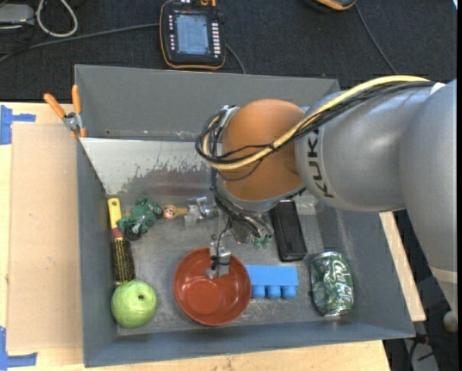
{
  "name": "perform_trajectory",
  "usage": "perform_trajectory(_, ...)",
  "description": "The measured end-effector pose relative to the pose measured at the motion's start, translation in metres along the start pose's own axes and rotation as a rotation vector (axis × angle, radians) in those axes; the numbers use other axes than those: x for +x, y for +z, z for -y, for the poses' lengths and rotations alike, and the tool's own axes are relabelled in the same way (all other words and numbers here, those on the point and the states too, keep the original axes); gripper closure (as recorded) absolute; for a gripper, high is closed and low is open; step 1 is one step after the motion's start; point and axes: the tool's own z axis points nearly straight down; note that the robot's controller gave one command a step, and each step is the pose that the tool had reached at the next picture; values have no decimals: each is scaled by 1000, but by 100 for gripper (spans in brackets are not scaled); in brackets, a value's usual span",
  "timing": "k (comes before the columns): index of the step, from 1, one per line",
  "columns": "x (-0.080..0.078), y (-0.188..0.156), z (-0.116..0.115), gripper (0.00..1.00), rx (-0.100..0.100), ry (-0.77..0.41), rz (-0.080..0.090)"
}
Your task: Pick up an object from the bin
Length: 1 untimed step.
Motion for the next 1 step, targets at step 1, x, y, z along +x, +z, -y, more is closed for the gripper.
perform_trajectory(1, -1, 5, -18, 0, -1, -91, -1)
